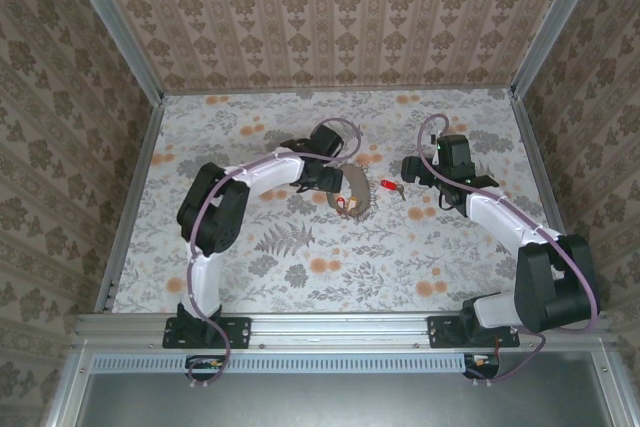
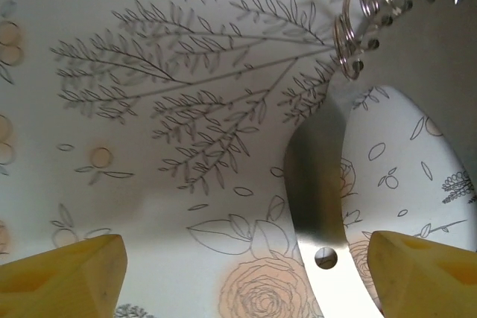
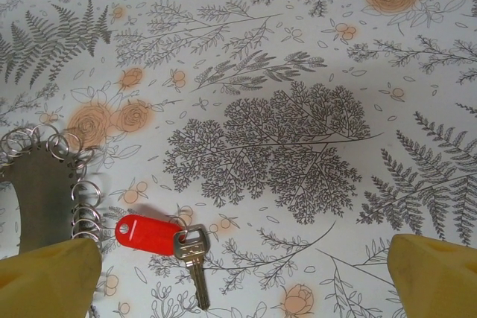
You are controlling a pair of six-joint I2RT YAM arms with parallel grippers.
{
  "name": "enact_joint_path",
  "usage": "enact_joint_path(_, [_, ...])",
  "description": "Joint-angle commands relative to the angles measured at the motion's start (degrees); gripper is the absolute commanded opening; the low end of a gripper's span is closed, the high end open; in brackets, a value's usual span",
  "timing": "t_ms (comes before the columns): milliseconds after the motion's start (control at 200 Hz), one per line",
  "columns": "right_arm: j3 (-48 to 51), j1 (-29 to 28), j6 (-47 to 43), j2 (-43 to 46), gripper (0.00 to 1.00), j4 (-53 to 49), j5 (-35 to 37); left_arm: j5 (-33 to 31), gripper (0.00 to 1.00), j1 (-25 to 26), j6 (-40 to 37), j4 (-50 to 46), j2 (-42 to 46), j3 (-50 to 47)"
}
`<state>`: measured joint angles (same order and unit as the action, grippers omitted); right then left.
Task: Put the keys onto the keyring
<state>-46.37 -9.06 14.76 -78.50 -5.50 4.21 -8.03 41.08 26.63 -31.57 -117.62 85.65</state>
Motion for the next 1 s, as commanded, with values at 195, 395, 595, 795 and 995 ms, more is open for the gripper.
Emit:
enact_joint_path(195, [-1.9, 0.0, -1.0, 1.2, 1.0, -0.8, -0.8, -6.1, 0.67, 2.7, 0.9, -4.7, -4.6, 4.1])
enact_joint_path(395, [-2.1, 0.0, -1.1, 1.6, 1.0, -1.1, -0.4, -6.8, 0.63, 3.7, 0.8, -5.2, -6.0, 4.1])
enact_joint_path(595, [-2.3, 0.1, -1.2, 2.3, 1.0, -1.4, -0.2, -7.3, 0.47, 4.2, -0.1, -4.9, -3.9, 0.5])
enact_joint_path(795, [-3.0, 0.0, -1.4, 3.8, 1.0, -2.7, -0.2, 0.2, 0.32, 4.2, -7.7, -1.2, 1.0, -7.4])
enact_joint_path(995, [-3.4, 0.0, -1.6, 5.3, 1.0, -4.2, -0.9, 4.0, 0.26, 4.3, -17.4, -1.5, 7.5, -14.9])
